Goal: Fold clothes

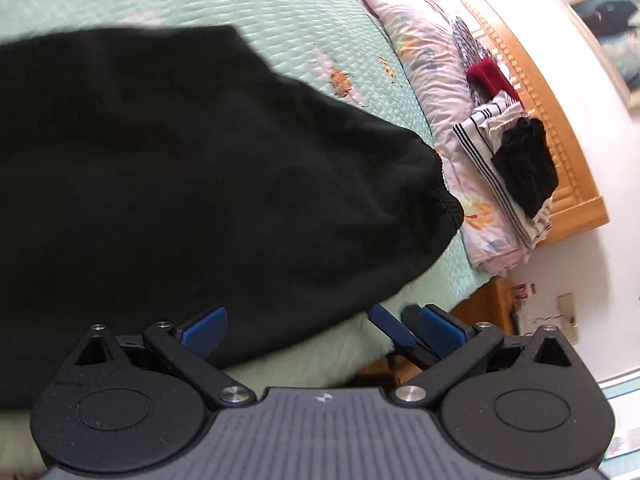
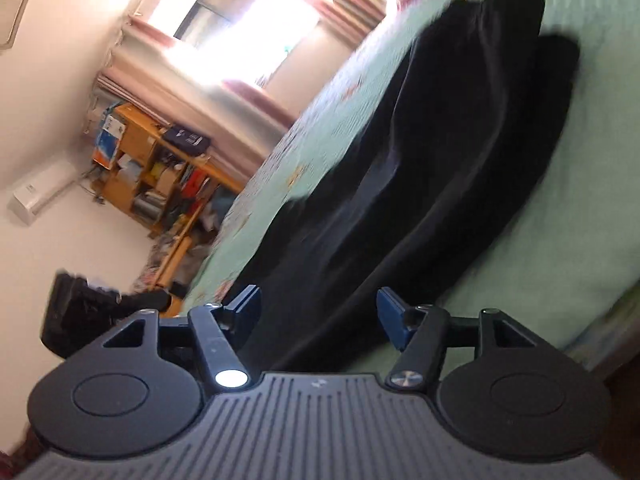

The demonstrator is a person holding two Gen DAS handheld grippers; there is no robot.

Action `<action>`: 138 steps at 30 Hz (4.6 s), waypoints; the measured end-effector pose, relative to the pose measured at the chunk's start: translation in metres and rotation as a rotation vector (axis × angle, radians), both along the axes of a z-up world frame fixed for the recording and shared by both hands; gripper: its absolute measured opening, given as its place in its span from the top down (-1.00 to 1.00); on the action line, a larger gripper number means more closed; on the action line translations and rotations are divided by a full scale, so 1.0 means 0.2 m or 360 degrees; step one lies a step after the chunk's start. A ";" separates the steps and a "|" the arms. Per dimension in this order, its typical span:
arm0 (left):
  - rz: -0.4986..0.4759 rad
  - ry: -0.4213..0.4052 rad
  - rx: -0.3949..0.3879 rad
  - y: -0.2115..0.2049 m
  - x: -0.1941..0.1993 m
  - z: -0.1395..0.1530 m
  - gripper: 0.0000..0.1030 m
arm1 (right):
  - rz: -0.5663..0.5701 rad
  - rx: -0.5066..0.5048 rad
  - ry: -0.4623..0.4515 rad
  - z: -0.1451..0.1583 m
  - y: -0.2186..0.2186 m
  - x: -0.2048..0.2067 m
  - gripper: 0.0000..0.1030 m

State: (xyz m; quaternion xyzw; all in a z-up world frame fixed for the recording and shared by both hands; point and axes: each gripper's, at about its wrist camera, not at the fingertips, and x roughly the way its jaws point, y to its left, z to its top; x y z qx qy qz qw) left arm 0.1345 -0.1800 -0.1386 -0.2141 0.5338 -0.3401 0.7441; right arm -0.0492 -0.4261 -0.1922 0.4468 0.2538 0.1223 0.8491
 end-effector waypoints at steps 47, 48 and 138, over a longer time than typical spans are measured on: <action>0.0170 0.0000 -0.0162 0.28 -0.19 -0.12 -0.99 | -0.0052 0.0480 0.0244 -0.11 0.14 0.09 -0.43; 0.0154 0.0005 -0.0176 0.27 -0.19 -0.12 -0.99 | -0.0052 0.0490 0.0225 -0.11 0.14 0.09 -0.43; 0.0636 0.0332 -0.0036 0.22 -0.04 -0.29 0.53 | -0.0743 0.0318 0.0147 -0.13 -0.31 -0.17 -0.03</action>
